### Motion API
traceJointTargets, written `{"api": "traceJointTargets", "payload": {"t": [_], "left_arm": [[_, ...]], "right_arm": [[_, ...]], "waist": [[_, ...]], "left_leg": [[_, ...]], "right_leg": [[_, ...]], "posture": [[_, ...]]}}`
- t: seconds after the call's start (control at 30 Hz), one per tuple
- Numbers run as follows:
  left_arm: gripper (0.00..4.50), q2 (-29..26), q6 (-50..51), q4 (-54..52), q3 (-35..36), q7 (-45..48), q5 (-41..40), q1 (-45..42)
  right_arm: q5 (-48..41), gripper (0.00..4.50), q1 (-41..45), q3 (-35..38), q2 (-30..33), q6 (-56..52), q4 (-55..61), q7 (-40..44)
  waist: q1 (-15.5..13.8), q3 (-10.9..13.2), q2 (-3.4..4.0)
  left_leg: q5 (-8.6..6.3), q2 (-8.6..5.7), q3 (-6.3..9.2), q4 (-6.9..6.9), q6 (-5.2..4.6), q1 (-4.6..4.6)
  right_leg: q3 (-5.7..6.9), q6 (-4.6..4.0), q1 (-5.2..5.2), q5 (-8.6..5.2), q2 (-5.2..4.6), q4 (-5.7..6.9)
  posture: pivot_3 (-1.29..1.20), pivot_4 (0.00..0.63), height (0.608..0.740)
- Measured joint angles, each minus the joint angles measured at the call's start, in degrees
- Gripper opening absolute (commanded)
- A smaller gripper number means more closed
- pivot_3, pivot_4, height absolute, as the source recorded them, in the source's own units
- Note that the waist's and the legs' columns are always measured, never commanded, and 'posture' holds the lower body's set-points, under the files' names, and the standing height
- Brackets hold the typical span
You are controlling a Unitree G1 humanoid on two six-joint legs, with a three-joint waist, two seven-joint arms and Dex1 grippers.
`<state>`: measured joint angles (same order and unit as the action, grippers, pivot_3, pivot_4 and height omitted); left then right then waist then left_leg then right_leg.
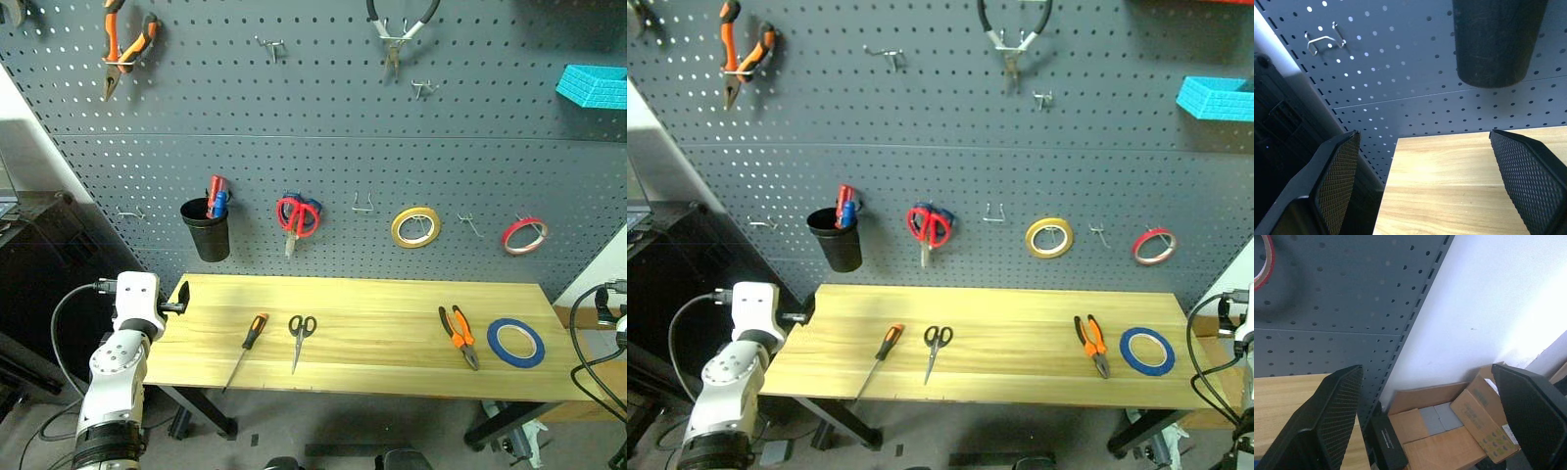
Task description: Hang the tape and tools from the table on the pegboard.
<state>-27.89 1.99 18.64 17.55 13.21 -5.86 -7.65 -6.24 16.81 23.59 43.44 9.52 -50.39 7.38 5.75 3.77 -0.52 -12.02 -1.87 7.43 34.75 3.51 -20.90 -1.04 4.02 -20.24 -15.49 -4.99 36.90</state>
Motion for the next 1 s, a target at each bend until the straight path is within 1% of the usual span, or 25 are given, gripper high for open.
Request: {"api": "traceJointTargets", "payload": {"t": [0.23, 0.4, 0.47, 0.57, 0.7, 0.8, 0.87, 0.9, 0.97, 1.0], "left_arm": [[4.46, 0.0, -0.3, -0.1, -1.0, 0.1, 0.7, -0.1], [4.46, 0.3, 1.6, -5.0, -3.4, 4.2, 0.2, 4.1], [4.46, 1.1, 3.5, -9.2, -4.9, 5.8, -0.3, 6.0], [4.46, 2.4, 7.2, -14.1, -6.8, 6.7, -0.9, 7.1], [4.46, 4.6, 14.2, -20.4, -9.4, 6.2, -0.9, 6.8], [4.46, 5.6, 18.0, -24.1, -13.4, 9.5, -2.8, 5.7], [4.46, 5.1, 20.5, -26.1, -16.5, 12.3, -3.0, 4.3], [4.46, 4.0, 22.3, -27.3, -18.5, 14.8, -3.4, 3.0], [4.46, 2.4, 24.9, -29.3, -21.7, 19.2, -4.9, 0.7], [4.46, 2.1, 26.3, -30.5, -23.0, 21.5, -5.9, -1.0]], "right_arm": [[0.0, 4.50, -0.8, -0.3, 0.0, 0.0, 0.2, 1.6], [-0.5, 4.50, -3.4, -1.4, -0.8, -2.5, 3.5, 6.0], [-0.8, 4.50, -5.4, -2.5, -1.5, -5.0, 6.9, 8.0], [-1.4, 4.50, -7.6, -3.3, -2.5, -8.8, 12.0, 10.3], [-2.1, 4.50, -10.1, -5.2, -3.2, -16.0, 21.6, 13.7], [-2.2, 4.50, -10.1, -7.4, -3.2, -22.8, 26.7, 16.2], [-2.6, 4.50, -9.0, -8.9, -3.0, -27.1, 27.7, 18.7], [-2.6, 4.50, -7.9, -9.9, -2.9, -29.1, 27.7, 19.9], [-2.3, 4.50, -5.7, -12.0, -2.8, -32.1, 27.6, 21.7], [-1.9, 4.50, -4.1, -13.5, -2.7, -33.7, 27.2, 22.8]], "waist": [[0.6, 0.0, 0.00], [0.9, 0.0, 0.00], [0.9, 0.0, -0.03], [0.8, 0.3, -0.03], [0.9, 1.4, -0.08], [0.9, 2.7, -0.23], [0.9, 3.8, -0.32], [0.9, 4.4, -0.31], [1.1, 4.9, -0.18], [1.2, 5.2, -0.11]], "left_leg": [[0.00, 0.00, 0.01, 0.00, 0.00, 0.00], [-0.01, 0.01, 0.01, 0.00, 0.01, 0.00], [-0.02, 0.01, 0.02, 0.00, 0.01, -0.01], [-0.02, 0.05, 0.00, 0.05, 0.02, 0.00], [-0.03, 0.23, -0.20, 0.11, 0.03, -0.02], [-0.02, 0.36, -0.37, 0.13, 0.03, -0.11], [-0.02, 0.39, -0.42, 0.10, 0.02, -0.18], [-0.02, 0.40, -0.43, 0.11, 0.02, -0.26], [-0.01, 0.41, -0.46, 0.13, 0.01, -0.69], [0.00, 0.40, -0.49, 0.15, -0.01, -1.09]], "right_leg": [[0.01, 0.00, 0.02, 0.00, 0.00, 0.00], [0.01, 0.00, 0.01, 0.00, 0.00, -0.01], [0.01, 0.00, 0.01, -0.01, 0.00, 0.01], [0.01, -0.01, 0.01, -0.01, -0.01, 0.05], [0.06, -0.01, 0.01, -0.02, 0.00, 0.04], [0.08, -0.01, -0.03, -0.02, 0.00, 0.03], [0.07, -0.02, -0.11, -0.02, 0.02, 0.02], [0.06, -0.02, -0.20, -0.02, 0.04, 0.04], [0.02, 0.01, -0.63, 0.01, 0.07, 0.07], [-0.02, 0.34, -1.08, 0.22, 0.08, 0.11]], "posture": [[-0.13, 0.000, 0.740], [-0.14, 0.003, 0.740], [-0.15, 0.019, 0.740], [-0.17, 0.059, 0.740], [-0.20, 0.103, 0.740], [-0.22, 0.132, 0.740], [-0.24, 0.156, 0.740], [-0.24, 0.161, 0.740], [-0.23, 0.171, 0.740], [-0.23, 0.173, 0.740]]}}
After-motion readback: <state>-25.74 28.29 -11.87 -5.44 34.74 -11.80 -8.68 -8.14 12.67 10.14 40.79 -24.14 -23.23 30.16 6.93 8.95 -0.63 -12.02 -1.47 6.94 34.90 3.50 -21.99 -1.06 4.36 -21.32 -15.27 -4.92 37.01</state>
